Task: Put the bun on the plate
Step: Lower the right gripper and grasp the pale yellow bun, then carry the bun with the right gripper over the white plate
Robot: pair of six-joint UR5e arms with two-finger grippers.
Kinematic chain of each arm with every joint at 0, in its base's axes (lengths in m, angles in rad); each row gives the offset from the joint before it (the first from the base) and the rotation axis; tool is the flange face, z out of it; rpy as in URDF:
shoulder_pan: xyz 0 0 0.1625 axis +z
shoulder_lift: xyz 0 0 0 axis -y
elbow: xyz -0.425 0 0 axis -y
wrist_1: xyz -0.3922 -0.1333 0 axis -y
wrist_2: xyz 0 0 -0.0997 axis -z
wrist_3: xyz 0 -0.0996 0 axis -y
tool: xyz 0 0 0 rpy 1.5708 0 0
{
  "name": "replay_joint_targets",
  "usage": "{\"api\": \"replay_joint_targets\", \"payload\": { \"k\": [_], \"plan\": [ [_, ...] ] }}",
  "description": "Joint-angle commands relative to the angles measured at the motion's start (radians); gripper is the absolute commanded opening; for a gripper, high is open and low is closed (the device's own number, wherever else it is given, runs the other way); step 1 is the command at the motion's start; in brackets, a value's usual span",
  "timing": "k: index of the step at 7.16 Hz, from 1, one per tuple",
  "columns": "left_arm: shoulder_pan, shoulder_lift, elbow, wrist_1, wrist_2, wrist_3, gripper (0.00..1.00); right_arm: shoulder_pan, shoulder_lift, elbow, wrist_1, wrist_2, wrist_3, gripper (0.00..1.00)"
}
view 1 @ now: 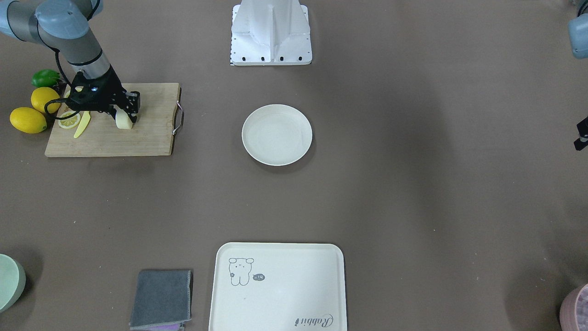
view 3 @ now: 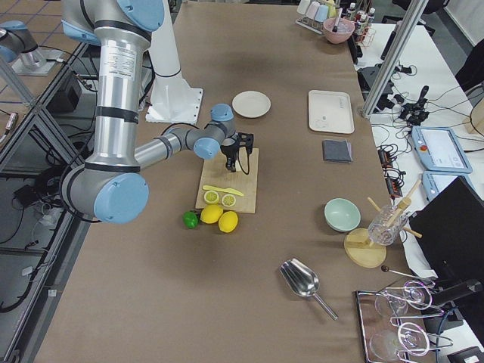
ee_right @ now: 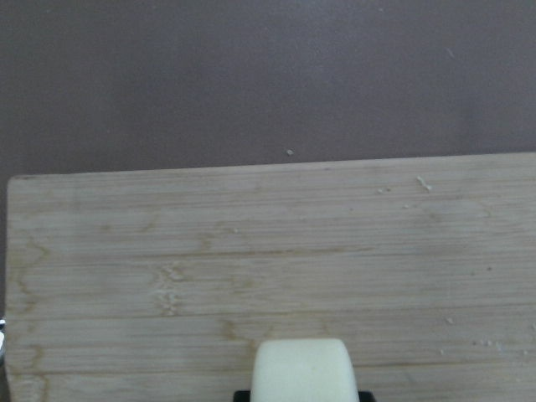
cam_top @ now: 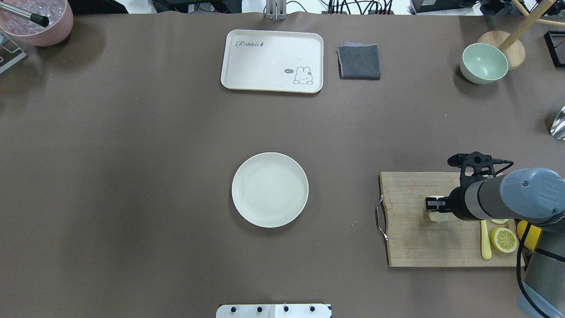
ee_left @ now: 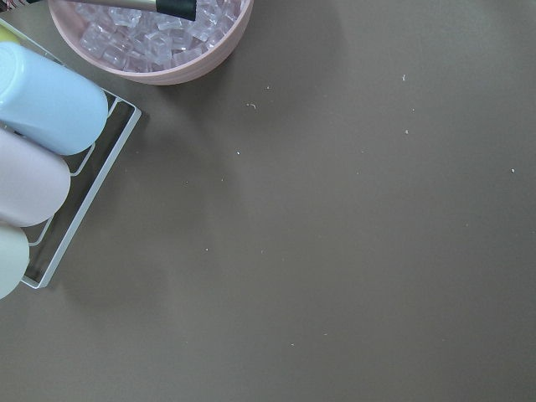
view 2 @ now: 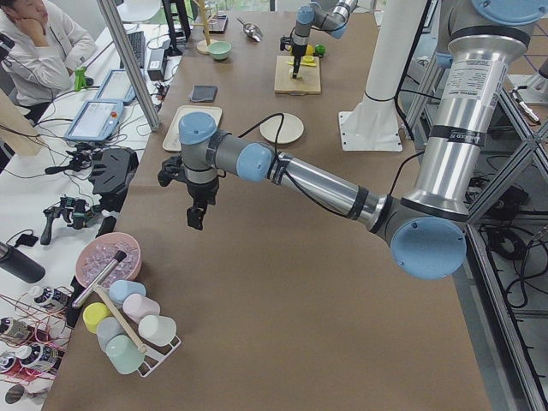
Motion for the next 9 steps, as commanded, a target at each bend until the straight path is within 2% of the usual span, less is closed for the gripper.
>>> {"api": "replay_joint_targets", "payload": {
  "k": [1,2,4,5,6,7,8,9],
  "plan": [
    [0.001,0.0,0.001,0.002,0.0,0.0,0.98,0.013,0.021,0.009,-0.006,0.017,0.0,0.08],
    [0.001,0.0,0.004,0.0,0.0,-0.002,0.98,0.01,0.099,0.003,-0.066,0.017,0.009,0.09],
    [-0.002,0.002,0.01,0.002,0.0,0.0,0.98,0.007,0.403,-0.006,-0.401,0.01,0.034,0.1],
    [-0.007,0.027,0.009,0.0,0.0,0.001,0.98,0.002,0.502,-0.028,-0.466,0.01,0.079,0.1],
    [-0.008,0.029,0.009,0.0,0.0,0.001,0.98,-0.007,0.588,-0.084,-0.468,0.005,0.107,0.13],
    [-0.008,0.031,0.009,0.0,0.0,0.001,0.98,-0.021,0.712,-0.199,-0.468,-0.007,0.158,0.17],
    [-0.008,0.043,0.009,-0.002,0.0,0.001,0.98,-0.034,0.825,-0.303,-0.468,-0.03,0.169,0.31],
    [-0.008,0.043,0.009,-0.002,0.0,0.001,0.98,-0.057,0.887,-0.369,-0.462,-0.05,0.208,0.57]
  ]
}}
